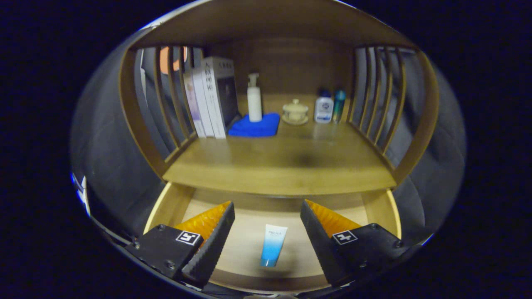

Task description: Pull open the drawer, take out the items inside it, and place them on the countertop above the cabinet.

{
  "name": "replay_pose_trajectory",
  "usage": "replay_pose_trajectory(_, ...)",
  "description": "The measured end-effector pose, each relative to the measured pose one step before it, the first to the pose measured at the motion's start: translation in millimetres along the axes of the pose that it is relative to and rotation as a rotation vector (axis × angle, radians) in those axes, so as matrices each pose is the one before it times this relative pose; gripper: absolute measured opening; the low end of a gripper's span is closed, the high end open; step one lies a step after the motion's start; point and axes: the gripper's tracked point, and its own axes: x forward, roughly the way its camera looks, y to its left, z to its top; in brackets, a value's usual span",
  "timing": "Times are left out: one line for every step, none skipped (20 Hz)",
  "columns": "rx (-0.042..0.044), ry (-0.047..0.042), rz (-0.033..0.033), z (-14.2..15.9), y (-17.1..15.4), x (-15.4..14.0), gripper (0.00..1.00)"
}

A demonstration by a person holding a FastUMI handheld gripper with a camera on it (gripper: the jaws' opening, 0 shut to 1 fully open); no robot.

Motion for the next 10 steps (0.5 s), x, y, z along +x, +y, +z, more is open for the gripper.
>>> replay_pose_trajectory(0.01071,0.06600,-0.00419,-7.39,-3.76,11.25,1.00)
replay_pose_trajectory(0.02481,0.06257,-0.00137,-6.56,-1.00,7.75,1.00)
replay_pose_trajectory(0.02431,0.06402,0.01680,-8.92,3.91,9.53,0.99)
replay_pose_trajectory(0.01435,0.05300,0.00803,-6.91,1.09,5.55,0.98)
replay_pose_trajectory(0.02703,0.03241,-0.00229,-5.61,-0.42,11.24,0.97)
replay_pose_trajectory(0.00461,0.04651,-0.01136,-8.93,-2.96,7.14,0.96)
replay_pose_trajectory(0.00294,0.03188,-0.00826,-6.20,-2.52,4.39,0.96)
replay_pose_trajectory(0.00068,0.03125,-0.01475,-6.35,-4.17,5.49,0.95)
replay_pose_trajectory(0.00090,0.03206,-0.00226,-7.19,-0.18,5.73,0.94)
replay_pose_trajectory(0.00129,0.02594,-0.00826,-6.52,-2.44,5.68,0.94)
